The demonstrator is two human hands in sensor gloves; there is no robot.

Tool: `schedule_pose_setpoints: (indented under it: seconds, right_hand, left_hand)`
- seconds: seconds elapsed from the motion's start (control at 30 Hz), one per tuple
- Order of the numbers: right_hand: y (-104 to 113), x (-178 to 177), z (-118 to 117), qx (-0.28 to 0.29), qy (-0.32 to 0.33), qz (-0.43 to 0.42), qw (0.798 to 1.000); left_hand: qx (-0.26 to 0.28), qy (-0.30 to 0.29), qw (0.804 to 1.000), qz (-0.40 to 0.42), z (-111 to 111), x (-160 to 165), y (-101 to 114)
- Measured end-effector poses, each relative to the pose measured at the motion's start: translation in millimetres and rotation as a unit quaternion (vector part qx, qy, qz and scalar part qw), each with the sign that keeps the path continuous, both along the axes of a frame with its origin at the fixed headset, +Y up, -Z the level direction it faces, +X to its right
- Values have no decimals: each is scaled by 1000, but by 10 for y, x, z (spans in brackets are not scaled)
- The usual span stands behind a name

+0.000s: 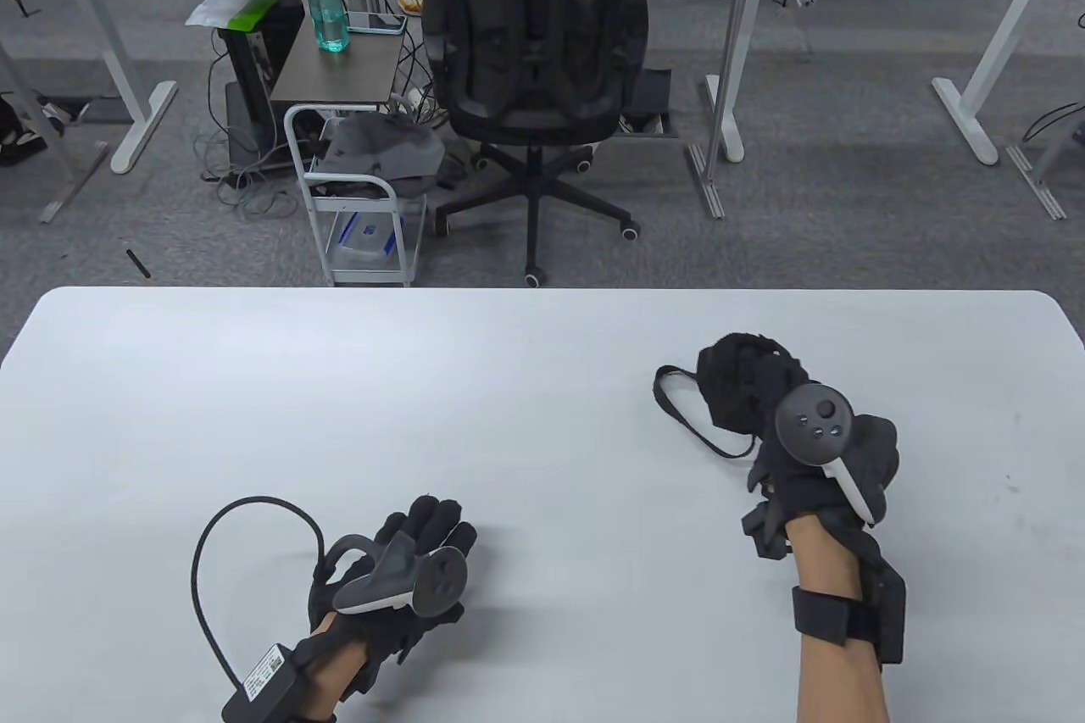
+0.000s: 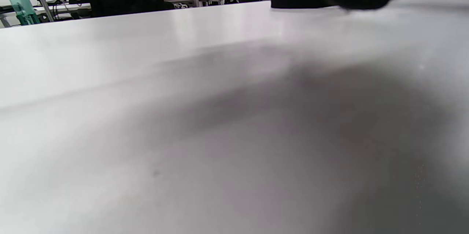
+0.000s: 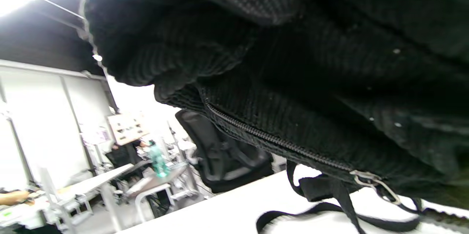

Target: Pull shoulder strap to tighten

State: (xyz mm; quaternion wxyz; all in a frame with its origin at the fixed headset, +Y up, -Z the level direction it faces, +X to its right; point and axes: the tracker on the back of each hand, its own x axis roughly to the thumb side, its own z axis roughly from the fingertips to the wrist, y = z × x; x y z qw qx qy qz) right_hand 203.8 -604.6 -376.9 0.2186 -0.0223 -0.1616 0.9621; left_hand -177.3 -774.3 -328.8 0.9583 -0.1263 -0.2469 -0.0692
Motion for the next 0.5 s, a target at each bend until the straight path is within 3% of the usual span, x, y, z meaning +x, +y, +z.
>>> schedule_pose_setpoints:
  seconds: [0.1, 0.27, 0.37, 0.5]
  right_hand:
    - [118, -341, 6, 62, 26, -26, 997]
    - [180, -802, -23, 109, 56, -83, 989]
    - [140, -1044, -17, 124, 70, -83, 986]
    - [-92, -1372, 46, 114, 109, -35, 987]
  left_hand:
    - [-4, 3, 1000, -2, -11, -11, -8]
    - [-6, 7, 1000, -6, -22, -30, -8]
    - [0, 14, 1000, -5, -35, -68, 22]
    - [7, 31, 999, -1, -72, -163, 43]
